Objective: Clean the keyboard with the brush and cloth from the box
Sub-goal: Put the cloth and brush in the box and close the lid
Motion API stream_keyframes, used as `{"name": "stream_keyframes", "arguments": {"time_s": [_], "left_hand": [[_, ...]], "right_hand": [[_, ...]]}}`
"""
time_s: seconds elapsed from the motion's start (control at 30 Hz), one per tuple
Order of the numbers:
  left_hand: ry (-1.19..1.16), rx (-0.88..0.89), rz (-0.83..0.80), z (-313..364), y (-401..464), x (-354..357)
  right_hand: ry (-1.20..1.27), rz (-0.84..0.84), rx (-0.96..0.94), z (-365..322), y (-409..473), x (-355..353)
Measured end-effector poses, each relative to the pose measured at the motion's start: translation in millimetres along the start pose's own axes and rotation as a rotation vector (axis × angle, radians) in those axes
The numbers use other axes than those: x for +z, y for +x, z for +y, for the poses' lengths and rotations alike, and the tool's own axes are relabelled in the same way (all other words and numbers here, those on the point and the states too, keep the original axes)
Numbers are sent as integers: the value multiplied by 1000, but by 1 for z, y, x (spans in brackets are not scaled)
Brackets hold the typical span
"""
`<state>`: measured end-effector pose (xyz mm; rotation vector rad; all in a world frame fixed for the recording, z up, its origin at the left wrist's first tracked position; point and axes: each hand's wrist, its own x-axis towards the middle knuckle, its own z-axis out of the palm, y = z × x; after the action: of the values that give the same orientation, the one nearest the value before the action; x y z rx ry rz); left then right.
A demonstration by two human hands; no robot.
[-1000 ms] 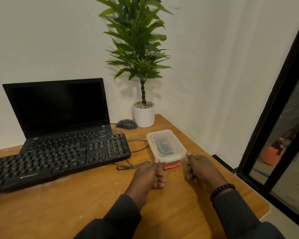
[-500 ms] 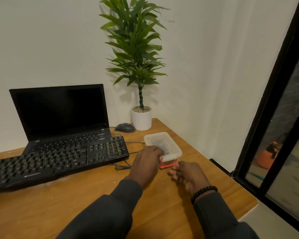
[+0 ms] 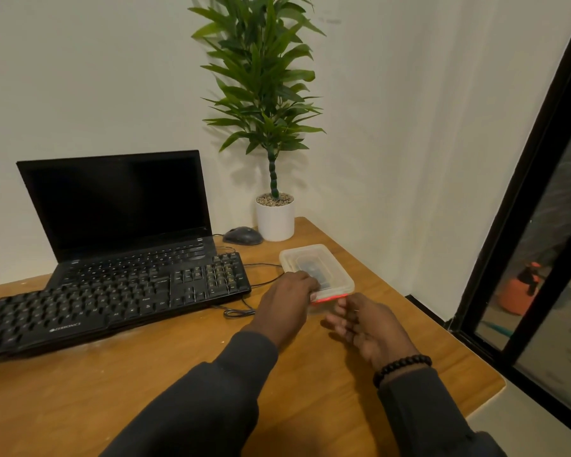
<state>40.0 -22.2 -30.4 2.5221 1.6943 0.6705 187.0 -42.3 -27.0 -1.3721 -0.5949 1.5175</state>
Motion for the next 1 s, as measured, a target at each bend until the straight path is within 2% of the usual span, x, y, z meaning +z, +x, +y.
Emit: {"name": "stream_keyframes", "arguments": {"time_s": [0.07,0.17,0.23,0.33,0.4,0.47,0.53,0.6,0.67,0.77,0.83,0.9,0.97,1.0], "left_hand": [[4,0,-45,-1,0,-3],[13,-2,-87,0,-4,-5],[38,-7,-44,3,-6,-3],[37,-36,25,7,-5,2],[11,-48,43,7,-3,3],[-28,-63,61,7,-1,2],[-65,-93,81,7,1,2],[-79,-117,78,7,4,4],[-93,-137,66,7,6,4],[-102,-136,50,6,9,3],[-119,-120,-7,3,9,-3],[-142,-65,-54,-4,4,-7],[-123,-37,-6,-13,-8,-8],[-115,-50,81,-17,-16,-4]], "right_hand": [[93,-48,6,0,-1,-2],[-15,-23,-120,7,-1,-2],[-157,25,-238,9,0,-2],[-612,227,-456,13,15,-5],[-718,321,-599,13,24,-10],[-759,224,-695,11,33,-17],[-764,22,-680,10,41,-24],[-598,-135,-589,12,46,-29],[-399,-194,-477,9,48,-31],[-403,-234,-400,-2,47,-32],[-450,-193,-397,-2,48,-33],[-449,-61,-415,0,48,-32],[-438,79,-462,5,48,-32],[-427,153,-498,6,44,-32]]}}
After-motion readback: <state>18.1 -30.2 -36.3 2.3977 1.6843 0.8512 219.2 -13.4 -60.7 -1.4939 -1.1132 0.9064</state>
